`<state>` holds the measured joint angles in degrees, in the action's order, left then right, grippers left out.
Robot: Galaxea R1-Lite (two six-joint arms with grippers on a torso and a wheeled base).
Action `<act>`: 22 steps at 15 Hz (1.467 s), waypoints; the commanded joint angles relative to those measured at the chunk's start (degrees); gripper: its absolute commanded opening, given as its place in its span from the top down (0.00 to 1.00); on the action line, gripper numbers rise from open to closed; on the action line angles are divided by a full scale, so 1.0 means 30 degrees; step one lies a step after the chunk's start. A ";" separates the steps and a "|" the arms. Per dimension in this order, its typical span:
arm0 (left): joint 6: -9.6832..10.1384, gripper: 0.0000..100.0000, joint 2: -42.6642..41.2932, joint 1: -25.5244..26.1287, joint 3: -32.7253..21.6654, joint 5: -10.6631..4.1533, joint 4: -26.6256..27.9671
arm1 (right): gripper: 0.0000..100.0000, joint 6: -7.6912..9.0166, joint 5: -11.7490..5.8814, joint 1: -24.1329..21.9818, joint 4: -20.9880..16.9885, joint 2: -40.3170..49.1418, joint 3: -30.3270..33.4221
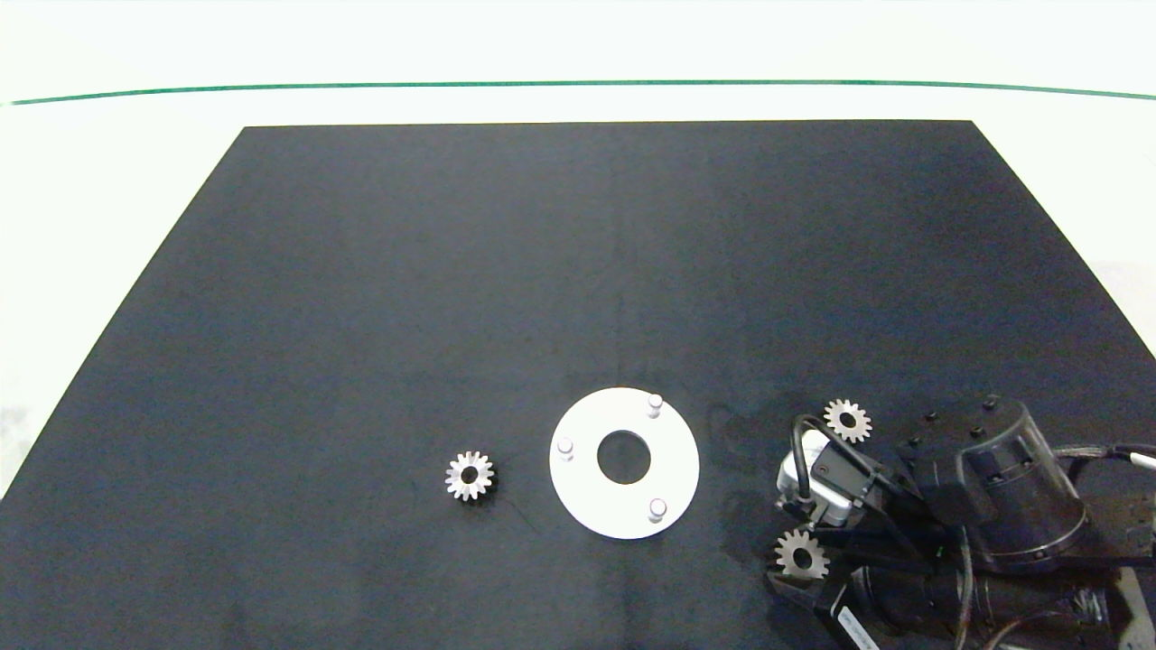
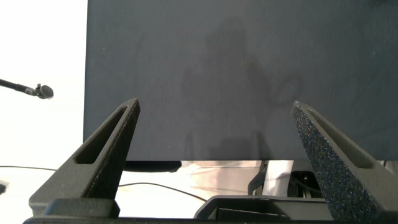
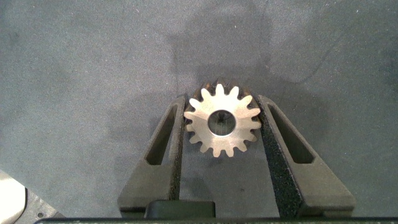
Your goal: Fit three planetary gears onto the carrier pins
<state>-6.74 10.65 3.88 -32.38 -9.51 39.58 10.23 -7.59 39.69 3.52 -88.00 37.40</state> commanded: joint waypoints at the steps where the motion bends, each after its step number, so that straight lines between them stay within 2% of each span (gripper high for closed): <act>1: -0.0009 0.00 -0.0007 -0.0003 -0.0018 -0.0024 0.0077 | 0.84 0.0048 -0.0017 0.0011 0.0027 0.0067 -0.0016; 3: -0.0009 0.00 -0.0007 -0.0003 -0.0018 -0.0024 0.0077 | 0.87 0.0048 -0.0105 0.0011 0.0056 0.0331 0.0072; 6: -0.0009 0.00 -0.0007 -0.0032 0.0011 -0.0024 0.0077 | 0.87 0.0194 -0.0545 0.0451 -0.0237 0.1971 0.0863; 7: -0.0009 0.00 0.0023 -0.0032 0.0011 -0.0024 0.0077 | 0.87 0.0253 -0.0925 0.0890 -0.0442 0.2499 0.1273; 9: -0.0038 0.00 0.0052 -0.0032 0.0011 -0.0024 0.0077 | 0.87 0.0370 -0.1922 0.1974 -0.2053 0.2967 0.2328; 11: -0.0038 0.00 0.0052 -0.0062 0.0011 -0.0024 0.0048 | 0.87 0.0341 -0.2420 0.3175 -0.2991 0.2792 0.3500; 15: -0.0038 0.00 0.0023 -0.0091 -0.0076 -0.0024 0.0048 | 0.87 0.0253 -0.3328 0.4025 -0.2669 0.0946 0.4320; 18: -0.0038 0.00 0.0023 -0.0091 -0.0135 -0.0024 0.0048 | 0.87 0.0282 -0.3416 0.4230 -0.1643 -0.0490 0.4555; 22: -0.0038 0.00 0.0023 -0.0062 -0.0311 -0.0024 0.0048 | 0.87 0.0253 -0.3591 0.4787 -0.1555 -0.2423 0.6137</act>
<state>-6.83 10.69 3.63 -33.10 -9.51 39.50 10.96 -18.24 53.27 -1.21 -91.93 54.16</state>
